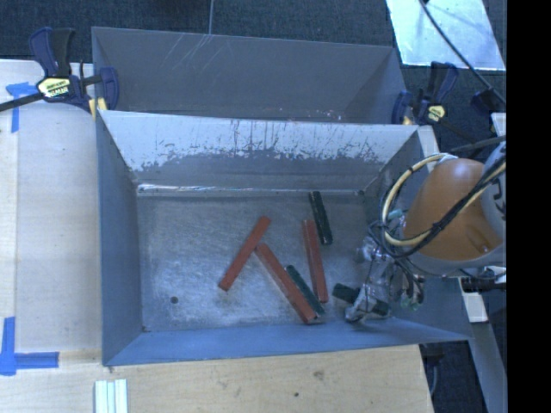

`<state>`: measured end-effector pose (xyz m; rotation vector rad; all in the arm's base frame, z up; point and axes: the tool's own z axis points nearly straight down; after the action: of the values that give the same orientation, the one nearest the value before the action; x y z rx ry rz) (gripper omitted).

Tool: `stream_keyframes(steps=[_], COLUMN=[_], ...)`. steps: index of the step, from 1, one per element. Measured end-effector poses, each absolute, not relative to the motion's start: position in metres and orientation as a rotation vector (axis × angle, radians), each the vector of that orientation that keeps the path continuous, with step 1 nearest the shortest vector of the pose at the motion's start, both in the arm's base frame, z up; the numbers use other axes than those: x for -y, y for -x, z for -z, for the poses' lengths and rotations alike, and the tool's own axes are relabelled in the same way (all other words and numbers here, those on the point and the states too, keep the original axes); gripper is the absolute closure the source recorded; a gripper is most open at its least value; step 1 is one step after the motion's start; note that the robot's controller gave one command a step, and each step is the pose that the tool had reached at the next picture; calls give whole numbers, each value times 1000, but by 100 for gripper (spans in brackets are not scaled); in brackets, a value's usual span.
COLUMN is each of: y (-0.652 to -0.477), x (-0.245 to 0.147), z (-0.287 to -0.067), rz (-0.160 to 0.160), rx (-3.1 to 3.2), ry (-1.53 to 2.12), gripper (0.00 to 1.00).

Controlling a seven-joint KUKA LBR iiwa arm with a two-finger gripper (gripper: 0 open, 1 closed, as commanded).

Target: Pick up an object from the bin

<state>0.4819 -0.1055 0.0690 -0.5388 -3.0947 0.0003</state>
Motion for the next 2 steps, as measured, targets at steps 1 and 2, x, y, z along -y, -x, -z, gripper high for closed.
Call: stream_keyframes(steps=[1, 2], y=[-482, -483], x=[105, 106], z=[-70, -80], rz=[0, -1], rx=[3096, 3100], ry=[539, 536], gripper=[100, 100])
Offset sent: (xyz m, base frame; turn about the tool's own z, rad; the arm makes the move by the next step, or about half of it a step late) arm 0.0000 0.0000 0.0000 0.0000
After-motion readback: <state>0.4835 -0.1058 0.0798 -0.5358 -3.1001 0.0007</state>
